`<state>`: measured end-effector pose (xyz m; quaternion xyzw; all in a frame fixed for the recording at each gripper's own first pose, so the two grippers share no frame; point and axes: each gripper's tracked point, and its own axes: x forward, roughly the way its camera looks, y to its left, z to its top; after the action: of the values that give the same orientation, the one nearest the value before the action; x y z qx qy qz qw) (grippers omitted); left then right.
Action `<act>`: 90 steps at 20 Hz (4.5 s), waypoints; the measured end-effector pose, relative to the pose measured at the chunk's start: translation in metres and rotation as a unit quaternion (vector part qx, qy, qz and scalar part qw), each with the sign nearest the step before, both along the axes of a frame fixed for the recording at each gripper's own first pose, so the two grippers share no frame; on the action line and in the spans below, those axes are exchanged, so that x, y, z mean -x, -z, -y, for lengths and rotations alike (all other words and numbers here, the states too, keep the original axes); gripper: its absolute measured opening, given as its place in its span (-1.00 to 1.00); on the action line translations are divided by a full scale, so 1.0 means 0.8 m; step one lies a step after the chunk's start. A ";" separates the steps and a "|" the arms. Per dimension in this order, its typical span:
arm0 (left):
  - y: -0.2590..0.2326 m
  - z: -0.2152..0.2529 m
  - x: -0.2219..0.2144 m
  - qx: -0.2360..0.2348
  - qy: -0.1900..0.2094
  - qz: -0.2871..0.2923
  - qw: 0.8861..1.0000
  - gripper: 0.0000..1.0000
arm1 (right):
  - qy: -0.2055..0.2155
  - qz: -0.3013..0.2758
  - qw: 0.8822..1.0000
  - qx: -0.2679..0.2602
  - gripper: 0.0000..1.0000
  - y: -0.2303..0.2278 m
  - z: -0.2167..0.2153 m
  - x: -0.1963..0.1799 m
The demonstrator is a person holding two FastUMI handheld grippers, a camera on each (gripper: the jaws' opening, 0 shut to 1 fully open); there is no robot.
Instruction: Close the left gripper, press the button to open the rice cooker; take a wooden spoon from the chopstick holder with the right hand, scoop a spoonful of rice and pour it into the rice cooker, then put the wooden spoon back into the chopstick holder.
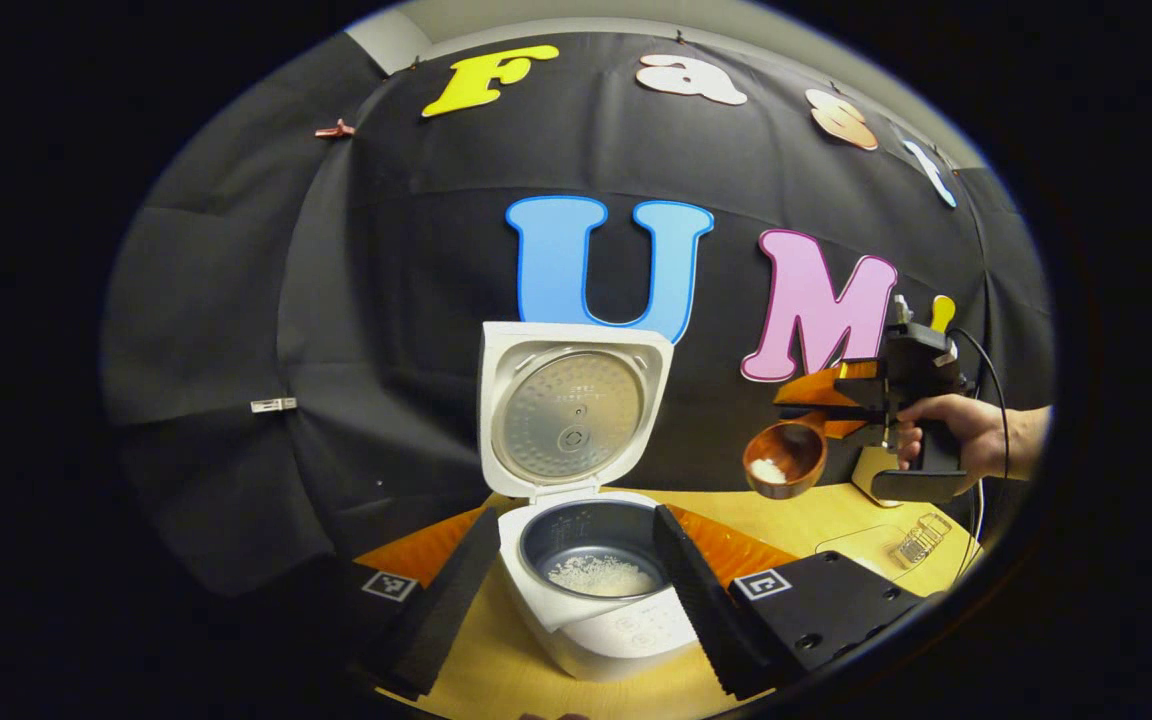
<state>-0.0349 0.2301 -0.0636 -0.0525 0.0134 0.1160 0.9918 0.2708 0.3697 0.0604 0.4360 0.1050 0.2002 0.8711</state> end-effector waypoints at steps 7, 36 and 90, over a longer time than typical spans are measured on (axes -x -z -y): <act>0.010 -0.011 0.014 -0.002 0.001 0.000 1.000 0.97 | -0.039 0.085 0.976 0.195 -0.60 0.004 -0.135 -0.031; 0.084 -0.031 0.029 0.061 -0.021 -0.096 0.993 0.92 | -0.110 0.154 0.946 0.264 -0.59 -0.013 -0.196 -0.005; -0.023 0.186 0.017 0.039 -0.059 -0.073 0.995 0.91 | 0.122 -0.127 0.951 0.255 -0.46 0.349 0.540 0.091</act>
<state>-0.0485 0.0816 -0.0449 -0.0830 0.0870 0.1771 0.9768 0.1977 -0.0622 -0.2184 0.2307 0.2084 0.0017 0.9504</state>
